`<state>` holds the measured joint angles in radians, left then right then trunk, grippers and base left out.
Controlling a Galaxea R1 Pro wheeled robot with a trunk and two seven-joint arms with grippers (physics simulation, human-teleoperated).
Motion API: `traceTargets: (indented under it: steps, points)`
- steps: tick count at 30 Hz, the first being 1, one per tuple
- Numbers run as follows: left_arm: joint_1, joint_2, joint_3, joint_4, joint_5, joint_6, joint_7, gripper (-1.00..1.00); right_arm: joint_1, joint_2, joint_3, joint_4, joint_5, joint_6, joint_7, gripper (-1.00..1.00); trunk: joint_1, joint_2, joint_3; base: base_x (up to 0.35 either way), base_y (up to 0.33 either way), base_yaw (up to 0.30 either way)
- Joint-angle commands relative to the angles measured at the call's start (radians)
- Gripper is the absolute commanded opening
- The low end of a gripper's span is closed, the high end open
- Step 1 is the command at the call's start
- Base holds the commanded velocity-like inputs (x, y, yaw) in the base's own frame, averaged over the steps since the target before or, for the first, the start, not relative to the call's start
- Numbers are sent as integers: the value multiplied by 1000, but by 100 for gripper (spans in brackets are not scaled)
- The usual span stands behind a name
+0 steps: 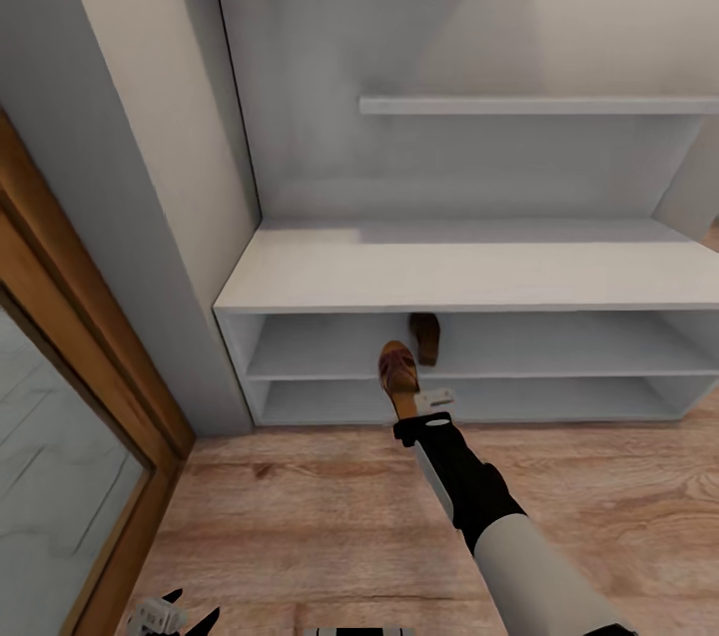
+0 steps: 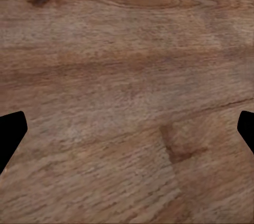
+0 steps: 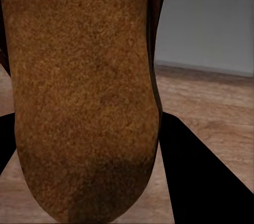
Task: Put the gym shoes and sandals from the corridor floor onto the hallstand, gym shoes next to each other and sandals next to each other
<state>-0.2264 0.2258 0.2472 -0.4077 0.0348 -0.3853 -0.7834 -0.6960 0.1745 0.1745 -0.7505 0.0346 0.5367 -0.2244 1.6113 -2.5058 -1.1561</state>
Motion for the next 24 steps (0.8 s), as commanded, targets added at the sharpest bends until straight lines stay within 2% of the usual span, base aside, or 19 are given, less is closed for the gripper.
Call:
traceTargets:
  steps: [1, 5, 12, 18, 24]
  points:
    - [-1, 0, 4, 1, 4, 0, -7, 100, 0, 0, 2, -1, 1, 6, -4, -100, 0, 0, -1, 319, 0, 1]
    - [-1, 0, 4, 1, 4, 0, -7, 100, 0, 0, 2, -1, 1, 7, -4, -100, 0, 0, -1, 264, 0, 0]
    - [-1, 0, 4, 1, 4, 2, -7, 100, 0, 0, 2, -1, 1, 7, -4, -100, 0, 0, -1, 46, 0, 0]
    - [-1, 0, 4, 1, 4, 2, -7, 100, 0, 0, 2, -1, 1, 7, -4, -100, 0, 0, -1, 221, 0, 0]
    - [-1, 0, 4, 1, 4, 2, -7, 100, 0, 0, 1, -1, 2, 7, -4, -100, 0, 0, -1, 53, 0, 0]
